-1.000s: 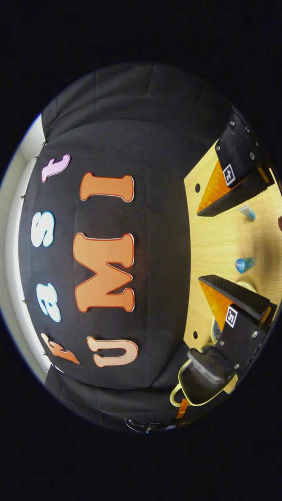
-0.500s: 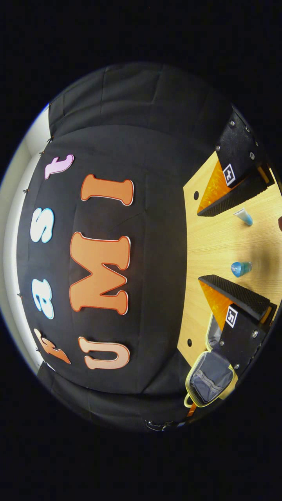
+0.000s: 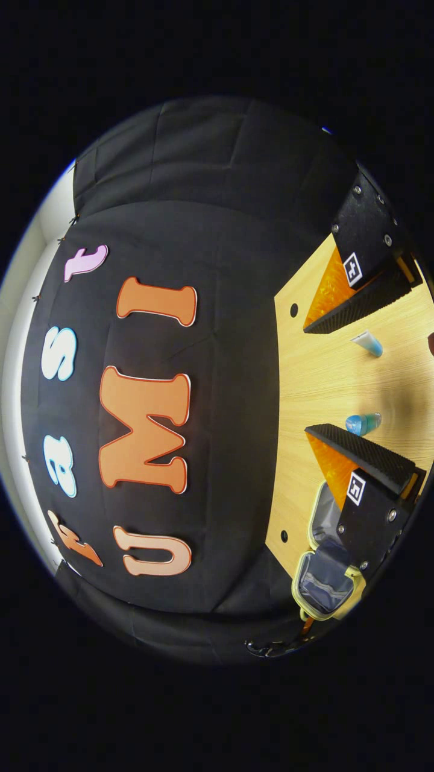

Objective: First open the suitcase, pack the skin care products into it, and then close the suitcase.

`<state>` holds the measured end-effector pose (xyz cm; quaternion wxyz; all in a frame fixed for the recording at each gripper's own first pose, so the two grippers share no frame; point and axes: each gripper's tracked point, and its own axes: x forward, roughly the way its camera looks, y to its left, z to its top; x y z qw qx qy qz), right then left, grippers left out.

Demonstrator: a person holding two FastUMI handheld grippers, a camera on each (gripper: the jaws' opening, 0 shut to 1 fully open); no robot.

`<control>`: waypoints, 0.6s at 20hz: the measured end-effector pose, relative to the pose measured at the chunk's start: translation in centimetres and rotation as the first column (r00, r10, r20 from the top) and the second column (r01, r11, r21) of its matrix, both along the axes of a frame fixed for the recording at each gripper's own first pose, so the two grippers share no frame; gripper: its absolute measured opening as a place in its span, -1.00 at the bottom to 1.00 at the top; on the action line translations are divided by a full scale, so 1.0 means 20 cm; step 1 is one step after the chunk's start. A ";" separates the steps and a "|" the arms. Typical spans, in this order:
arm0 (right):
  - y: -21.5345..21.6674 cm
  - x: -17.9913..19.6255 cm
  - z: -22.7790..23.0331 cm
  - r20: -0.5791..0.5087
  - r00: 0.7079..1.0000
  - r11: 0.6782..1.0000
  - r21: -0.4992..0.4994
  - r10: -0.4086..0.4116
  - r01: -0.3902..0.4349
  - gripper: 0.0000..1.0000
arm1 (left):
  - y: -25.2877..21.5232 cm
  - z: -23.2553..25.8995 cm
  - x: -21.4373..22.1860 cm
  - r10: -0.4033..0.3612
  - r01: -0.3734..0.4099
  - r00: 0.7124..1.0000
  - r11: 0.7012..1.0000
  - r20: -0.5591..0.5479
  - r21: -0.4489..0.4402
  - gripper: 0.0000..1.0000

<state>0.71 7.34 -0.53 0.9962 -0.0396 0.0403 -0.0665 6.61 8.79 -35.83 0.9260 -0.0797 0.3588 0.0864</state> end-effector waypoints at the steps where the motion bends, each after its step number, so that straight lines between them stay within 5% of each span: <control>1: -0.01 0.00 0.00 -0.001 1.000 1.000 0.003 -0.001 0.001 0.91 | 0.02 0.03 0.02 0.018 -0.018 1.000 1.000 0.025 0.018 -0.50; 4: -0.03 0.02 -0.01 -0.012 1.000 1.000 0.015 0.008 -0.007 0.91 | 0.09 0.25 0.06 0.104 -0.121 0.981 0.988 0.166 0.099 -0.22; 7: -0.06 0.05 0.00 -0.014 0.999 1.000 0.010 0.029 -0.028 0.91 | 0.01 0.58 0.05 0.146 -0.208 0.934 0.964 0.325 0.167 1.00; 12: -0.14 0.10 -0.03 -0.023 0.998 0.997 0.032 0.066 -0.065 0.91 | -0.41 1.01 0.03 0.164 -0.295 0.834 0.939 0.527 0.174 0.94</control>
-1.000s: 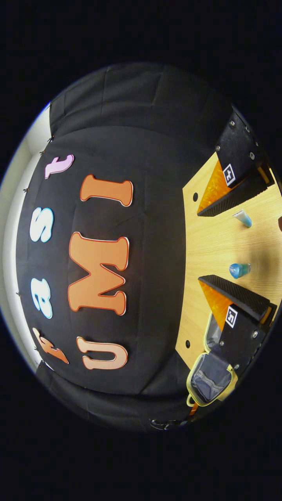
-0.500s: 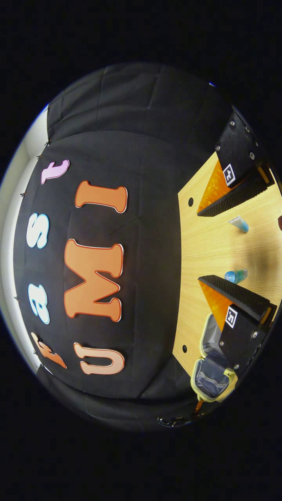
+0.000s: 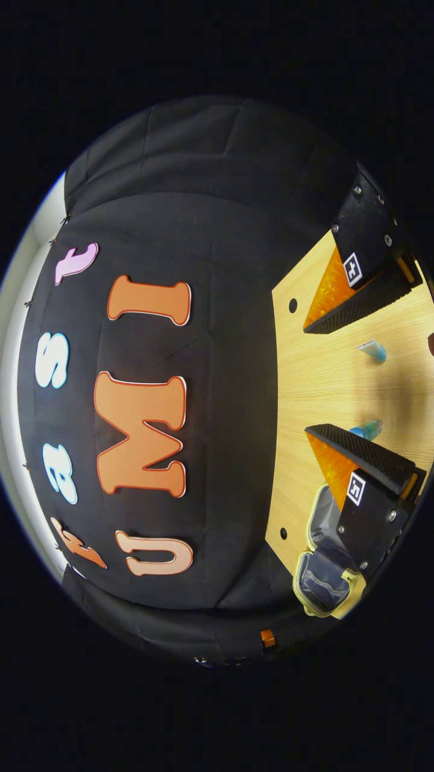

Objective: First open the suitcase, pack the skin care products into it, and then close the suitcase.

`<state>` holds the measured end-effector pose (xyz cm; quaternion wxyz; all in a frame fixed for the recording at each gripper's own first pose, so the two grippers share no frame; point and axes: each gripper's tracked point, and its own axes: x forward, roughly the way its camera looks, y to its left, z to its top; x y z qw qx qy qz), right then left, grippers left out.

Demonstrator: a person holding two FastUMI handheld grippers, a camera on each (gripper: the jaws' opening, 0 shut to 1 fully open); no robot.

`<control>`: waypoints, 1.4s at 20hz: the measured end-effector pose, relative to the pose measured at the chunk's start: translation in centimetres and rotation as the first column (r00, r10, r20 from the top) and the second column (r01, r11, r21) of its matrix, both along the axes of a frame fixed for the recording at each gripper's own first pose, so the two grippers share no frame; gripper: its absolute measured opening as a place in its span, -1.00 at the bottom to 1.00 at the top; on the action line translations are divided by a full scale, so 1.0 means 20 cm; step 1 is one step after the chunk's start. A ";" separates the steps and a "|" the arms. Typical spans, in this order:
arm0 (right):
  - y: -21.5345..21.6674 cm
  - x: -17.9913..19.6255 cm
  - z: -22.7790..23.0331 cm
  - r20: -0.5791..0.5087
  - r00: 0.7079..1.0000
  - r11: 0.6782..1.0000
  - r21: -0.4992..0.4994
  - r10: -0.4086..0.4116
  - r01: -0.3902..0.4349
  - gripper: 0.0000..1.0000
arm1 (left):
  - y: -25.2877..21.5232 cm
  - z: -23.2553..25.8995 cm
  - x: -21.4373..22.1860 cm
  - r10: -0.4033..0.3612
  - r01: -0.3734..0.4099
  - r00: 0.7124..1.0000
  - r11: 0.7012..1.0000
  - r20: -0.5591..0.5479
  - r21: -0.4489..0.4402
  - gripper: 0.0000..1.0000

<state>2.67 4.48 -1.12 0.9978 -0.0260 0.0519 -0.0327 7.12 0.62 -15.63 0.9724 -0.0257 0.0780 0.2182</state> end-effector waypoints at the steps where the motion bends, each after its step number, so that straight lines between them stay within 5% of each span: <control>1: -0.01 0.01 0.00 -0.002 1.000 1.000 -0.001 0.011 -0.011 0.91 | -0.08 0.03 0.00 -0.004 0.004 1.000 1.000 0.021 0.015 0.94; 8: -0.18 0.01 -0.02 0.008 0.999 0.998 -0.059 0.036 -0.035 0.91 | -0.86 0.26 -0.02 -0.133 0.124 0.984 0.989 0.119 0.079 0.93; 13: -0.27 -0.03 -0.08 -0.014 1.000 0.999 -0.051 0.014 -0.015 0.91 | -1.50 0.22 0.03 -0.356 0.341 0.929 0.930 0.106 0.135 0.94; 24: -0.50 -0.11 -0.20 -0.062 0.994 0.996 -0.035 -0.086 0.084 0.91 | -2.45 -0.48 -0.08 -0.636 0.644 0.764 0.759 -0.104 0.090 0.94; 26: -0.56 -0.14 -0.22 -0.074 0.992 0.994 -0.039 -0.107 0.104 0.91 | -2.56 -0.61 -0.04 -0.653 0.667 0.744 0.737 -0.141 0.109 0.94; 28: -0.62 -0.17 -0.25 -0.090 0.987 0.991 -0.047 -0.129 0.125 0.92 | -2.61 -0.74 -0.02 -0.640 0.660 0.747 0.745 -0.177 0.091 0.94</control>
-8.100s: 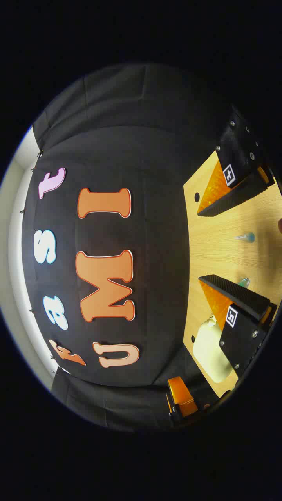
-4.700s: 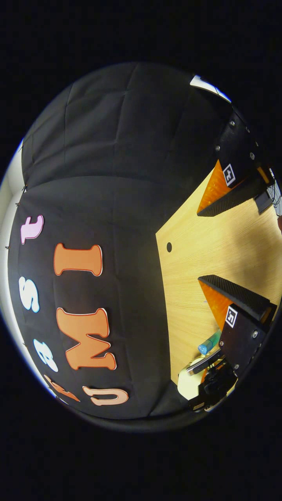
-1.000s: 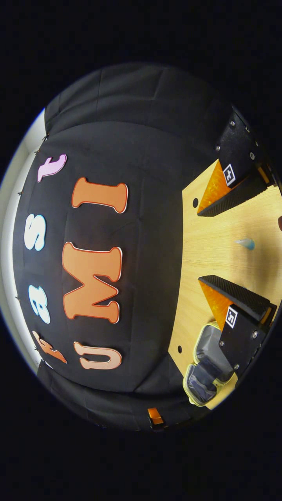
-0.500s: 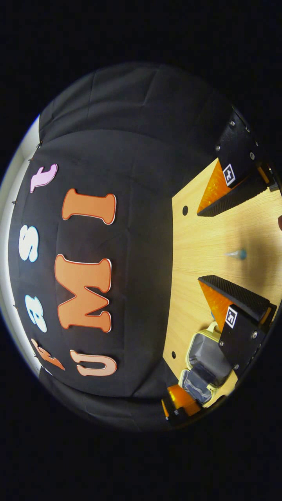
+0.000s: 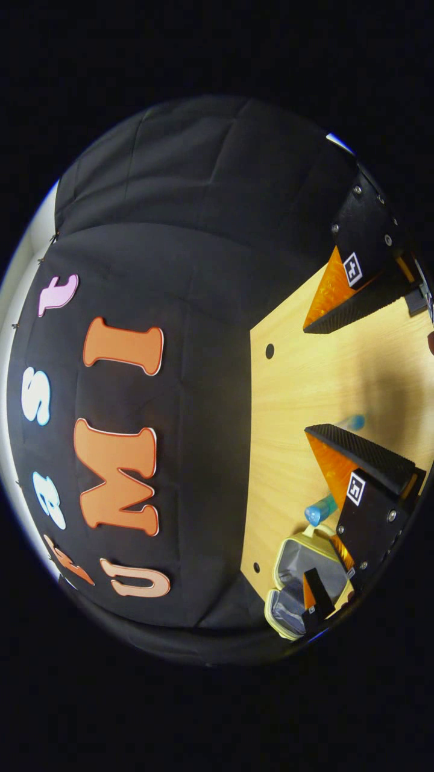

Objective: First open the suitcase, pack the skin care products into it, and then close the suitcase.

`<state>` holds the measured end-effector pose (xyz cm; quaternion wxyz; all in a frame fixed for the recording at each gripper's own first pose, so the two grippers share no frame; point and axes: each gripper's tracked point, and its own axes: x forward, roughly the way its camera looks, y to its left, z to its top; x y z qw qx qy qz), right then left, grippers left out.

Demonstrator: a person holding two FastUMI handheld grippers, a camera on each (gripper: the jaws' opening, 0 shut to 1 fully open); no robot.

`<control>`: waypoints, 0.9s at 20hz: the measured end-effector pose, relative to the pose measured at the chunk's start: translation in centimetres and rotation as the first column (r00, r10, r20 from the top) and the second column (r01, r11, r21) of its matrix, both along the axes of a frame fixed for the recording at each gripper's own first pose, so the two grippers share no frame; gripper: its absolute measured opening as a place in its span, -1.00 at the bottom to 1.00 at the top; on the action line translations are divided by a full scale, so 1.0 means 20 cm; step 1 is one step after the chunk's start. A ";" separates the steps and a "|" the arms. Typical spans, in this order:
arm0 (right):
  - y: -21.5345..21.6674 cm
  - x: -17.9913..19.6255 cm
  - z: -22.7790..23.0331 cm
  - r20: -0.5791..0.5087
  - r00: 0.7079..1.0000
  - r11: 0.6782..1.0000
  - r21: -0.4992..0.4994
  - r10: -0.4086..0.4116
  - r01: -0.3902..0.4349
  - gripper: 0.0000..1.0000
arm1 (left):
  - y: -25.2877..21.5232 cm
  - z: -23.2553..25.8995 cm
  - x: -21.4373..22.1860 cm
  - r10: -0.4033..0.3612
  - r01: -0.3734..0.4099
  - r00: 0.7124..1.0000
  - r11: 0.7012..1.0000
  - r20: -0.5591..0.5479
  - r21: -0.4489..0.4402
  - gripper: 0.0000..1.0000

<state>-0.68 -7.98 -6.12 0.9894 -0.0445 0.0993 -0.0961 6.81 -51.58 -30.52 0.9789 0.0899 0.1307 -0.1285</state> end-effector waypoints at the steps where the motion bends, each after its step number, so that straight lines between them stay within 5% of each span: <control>1: -0.03 -0.01 -0.01 -0.009 1.000 1.000 -0.003 -0.012 0.012 0.92 | -0.02 -0.06 0.02 0.016 -0.016 1.000 1.000 -0.027 -0.013 0.99; 10: -0.19 -0.05 -0.12 -0.066 0.995 0.997 0.009 -0.081 0.081 0.92 | -0.17 -0.35 0.26 0.071 -0.082 0.985 0.995 -0.157 -0.062 0.99; 18: -0.19 -0.04 -0.16 -0.087 0.993 0.996 0.021 -0.084 0.087 0.92 | -0.17 -0.43 0.36 0.110 -0.112 0.980 0.994 -0.165 0.001 0.89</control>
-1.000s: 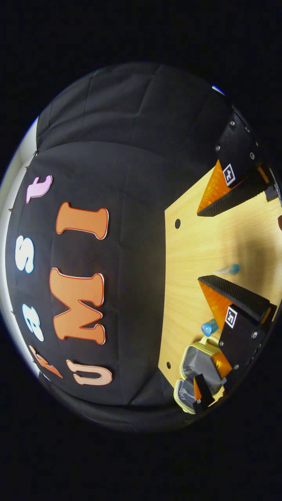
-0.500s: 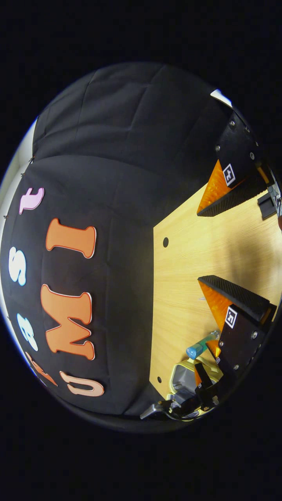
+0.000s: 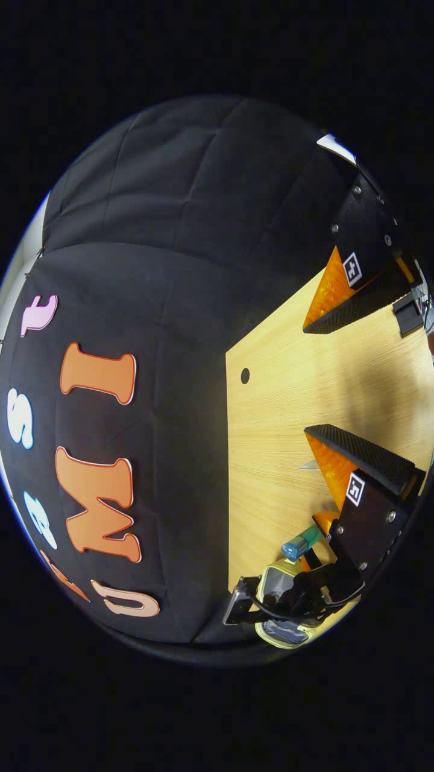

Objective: First open the suitcase, pack the skin care products into it, and then close the suitcase.

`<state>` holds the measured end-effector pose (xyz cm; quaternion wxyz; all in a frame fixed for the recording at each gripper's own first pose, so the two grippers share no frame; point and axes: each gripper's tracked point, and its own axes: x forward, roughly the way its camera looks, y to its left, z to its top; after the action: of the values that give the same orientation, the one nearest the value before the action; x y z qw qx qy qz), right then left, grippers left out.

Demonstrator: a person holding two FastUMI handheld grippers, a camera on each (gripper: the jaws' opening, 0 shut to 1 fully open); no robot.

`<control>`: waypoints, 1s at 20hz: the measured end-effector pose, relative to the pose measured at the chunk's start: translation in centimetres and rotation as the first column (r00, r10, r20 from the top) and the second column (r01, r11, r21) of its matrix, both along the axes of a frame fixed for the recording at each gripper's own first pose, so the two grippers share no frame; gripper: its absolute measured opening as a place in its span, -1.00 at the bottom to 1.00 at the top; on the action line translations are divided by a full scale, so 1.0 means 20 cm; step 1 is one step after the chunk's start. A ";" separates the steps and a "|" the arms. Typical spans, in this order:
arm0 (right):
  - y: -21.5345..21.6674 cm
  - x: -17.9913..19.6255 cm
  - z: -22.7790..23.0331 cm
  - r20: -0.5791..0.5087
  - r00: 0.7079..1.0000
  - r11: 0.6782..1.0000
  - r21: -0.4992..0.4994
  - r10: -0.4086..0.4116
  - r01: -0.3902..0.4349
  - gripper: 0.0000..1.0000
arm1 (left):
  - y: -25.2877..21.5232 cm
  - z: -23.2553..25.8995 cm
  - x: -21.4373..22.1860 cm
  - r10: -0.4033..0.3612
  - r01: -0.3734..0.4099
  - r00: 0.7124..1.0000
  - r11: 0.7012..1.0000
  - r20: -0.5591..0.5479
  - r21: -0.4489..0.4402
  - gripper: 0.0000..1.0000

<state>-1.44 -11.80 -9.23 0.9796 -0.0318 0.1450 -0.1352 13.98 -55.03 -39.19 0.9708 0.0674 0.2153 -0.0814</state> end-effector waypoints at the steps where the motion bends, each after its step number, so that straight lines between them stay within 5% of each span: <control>1: 0.00 0.00 0.01 0.000 1.000 1.000 -0.002 0.000 0.000 0.92 | 0.01 -0.02 0.01 0.012 -0.012 1.000 1.000 -0.005 0.007 0.76; 4: -0.01 0.00 0.00 -0.004 1.000 1.000 -0.007 -0.003 0.003 0.92 | 0.01 -0.02 0.03 0.022 -0.022 1.000 1.000 -0.005 0.009 -0.02; 12: 0.06 0.01 0.04 0.010 1.000 1.000 0.004 0.020 -0.020 0.92 | 0.01 0.05 -0.08 -0.001 -0.003 0.996 0.999 -0.093 -0.042 -0.08; 20: 0.34 0.07 0.00 0.021 0.986 0.984 0.053 0.167 -0.168 0.92 | 0.13 0.55 -0.25 -0.052 0.049 0.998 0.995 -0.041 -0.085 -0.09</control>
<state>-0.01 -4.94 -9.14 0.9892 -0.0159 0.1374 -0.0483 8.99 -52.42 -28.10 0.9656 0.0301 0.2307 -0.1164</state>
